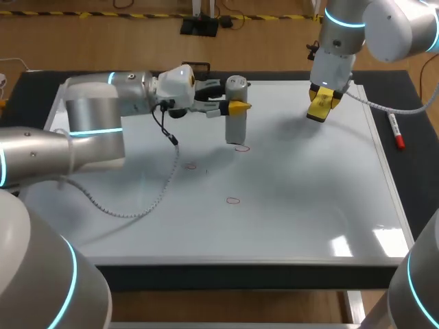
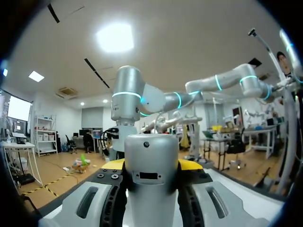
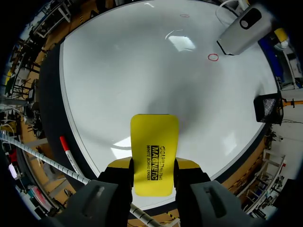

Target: Pick up the inspection probe, press it on each red-marked spot on the whiteboard one by one, put down the probe, pick up the eraser, and wipe off all the red marks.

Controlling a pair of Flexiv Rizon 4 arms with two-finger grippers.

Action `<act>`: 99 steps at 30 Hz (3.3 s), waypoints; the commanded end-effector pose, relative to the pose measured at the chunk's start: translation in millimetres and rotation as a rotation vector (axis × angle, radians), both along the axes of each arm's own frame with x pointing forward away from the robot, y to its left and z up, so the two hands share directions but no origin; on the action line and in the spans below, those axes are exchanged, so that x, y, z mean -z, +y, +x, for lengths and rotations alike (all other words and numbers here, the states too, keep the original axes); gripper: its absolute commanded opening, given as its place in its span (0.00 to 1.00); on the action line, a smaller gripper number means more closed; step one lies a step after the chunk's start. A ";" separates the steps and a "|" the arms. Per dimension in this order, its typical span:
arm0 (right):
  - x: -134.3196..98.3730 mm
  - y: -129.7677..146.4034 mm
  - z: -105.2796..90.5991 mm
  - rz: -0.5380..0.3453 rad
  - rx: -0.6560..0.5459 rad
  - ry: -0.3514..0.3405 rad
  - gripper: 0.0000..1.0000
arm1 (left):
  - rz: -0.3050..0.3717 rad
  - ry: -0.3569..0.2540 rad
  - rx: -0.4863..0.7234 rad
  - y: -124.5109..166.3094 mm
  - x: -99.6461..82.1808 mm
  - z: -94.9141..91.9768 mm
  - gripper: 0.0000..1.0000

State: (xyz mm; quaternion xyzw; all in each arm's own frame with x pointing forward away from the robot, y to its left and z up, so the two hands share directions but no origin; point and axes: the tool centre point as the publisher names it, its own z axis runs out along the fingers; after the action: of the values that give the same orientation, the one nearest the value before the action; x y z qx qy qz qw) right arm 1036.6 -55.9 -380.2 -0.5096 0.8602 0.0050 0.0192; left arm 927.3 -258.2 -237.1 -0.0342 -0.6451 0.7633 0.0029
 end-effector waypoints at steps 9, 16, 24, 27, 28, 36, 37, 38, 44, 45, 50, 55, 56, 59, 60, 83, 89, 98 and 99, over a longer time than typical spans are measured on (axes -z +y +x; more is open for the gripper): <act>-1.1 -0.5 -0.1 -0.003 -0.001 0.000 0.00 | -0.012 -0.003 0.011 -15.3 13.8 0.8 0.00; -1.1 -0.5 -0.1 -0.003 -0.001 0.000 0.00 | -0.014 -0.001 0.012 -17.1 20.2 1.4 0.00; -1.1 -0.5 -0.1 -0.003 -0.001 0.000 0.00 | -0.012 0.000 0.016 -19.0 26.8 2.2 0.00; -1.1 -0.5 -0.1 -0.003 -0.001 0.000 0.00 | -0.001 -0.002 0.020 -20.4 29.1 2.3 0.00; -1.1 -0.5 -0.1 -0.003 -0.001 0.000 0.00 | 0.000 -0.007 0.023 -21.1 29.2 2.0 0.00; -1.1 -0.5 -0.1 -0.003 -0.001 0.000 0.00 | 0.018 -0.005 0.030 -21.9 33.1 0.5 0.00; -1.1 -0.5 -0.1 -0.003 -0.001 0.000 0.00 | 0.021 -0.003 0.030 -21.8 33.5 0.4 0.00; -1.1 -0.5 -0.1 -0.003 -0.001 0.000 0.00 | 0.031 -0.005 0.031 -21.7 33.8 0.0 0.00; -1.1 -0.5 -0.1 -0.003 -0.001 0.000 0.00 | 0.047 -0.003 0.035 -22.4 35.0 -1.0 0.00; -1.1 -0.5 -0.1 -0.003 -0.001 0.000 0.00 | 0.049 -0.003 0.035 -22.4 35.3 -1.1 0.00; -1.1 -0.5 -0.1 -0.003 -0.001 0.000 0.00 | 0.059 -0.001 0.033 -21.5 36.4 -1.4 0.00; -1.1 -0.5 -0.1 -0.003 -0.001 0.000 0.00 | 0.067 -0.001 0.031 -20.7 36.9 -0.7 0.00; -1.1 -0.5 -0.1 -0.003 -0.001 0.000 0.00 | 0.068 -0.001 0.032 -20.7 36.9 -0.6 0.00; -1.1 -0.5 -0.1 -0.003 -0.001 0.000 0.00 | 0.071 -0.001 0.032 -20.8 37.6 -0.2 0.00; -1.1 -0.5 -0.1 -0.003 -0.001 0.000 0.00 | 0.073 0.000 0.031 -20.9 37.8 -0.2 0.00; -1.1 -0.5 -0.1 -0.003 -0.001 0.000 0.00 | 0.037 -0.016 0.030 -7.8 4.1 2.9 0.00; -1.1 -0.5 -0.1 -0.003 -0.001 0.000 0.00 | 0.009 -0.017 0.005 13.2 -11.0 12.3 0.00; -1.1 -0.5 -0.1 -0.003 -0.001 0.000 0.00 | 0.003 -0.055 -0.075 66.0 -35.7 27.5 0.00; -1.1 -0.5 -0.1 -0.003 -0.001 0.000 0.00 | 0.004 -0.059 -0.084 72.6 -37.0 28.9 0.00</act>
State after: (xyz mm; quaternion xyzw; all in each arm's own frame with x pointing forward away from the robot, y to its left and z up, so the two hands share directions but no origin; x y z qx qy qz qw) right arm 1036.4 -55.8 -380.1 -0.5097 0.8601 0.0050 0.0194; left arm 965.8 -208.1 -210.9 -0.0357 -0.6409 0.7657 -0.0397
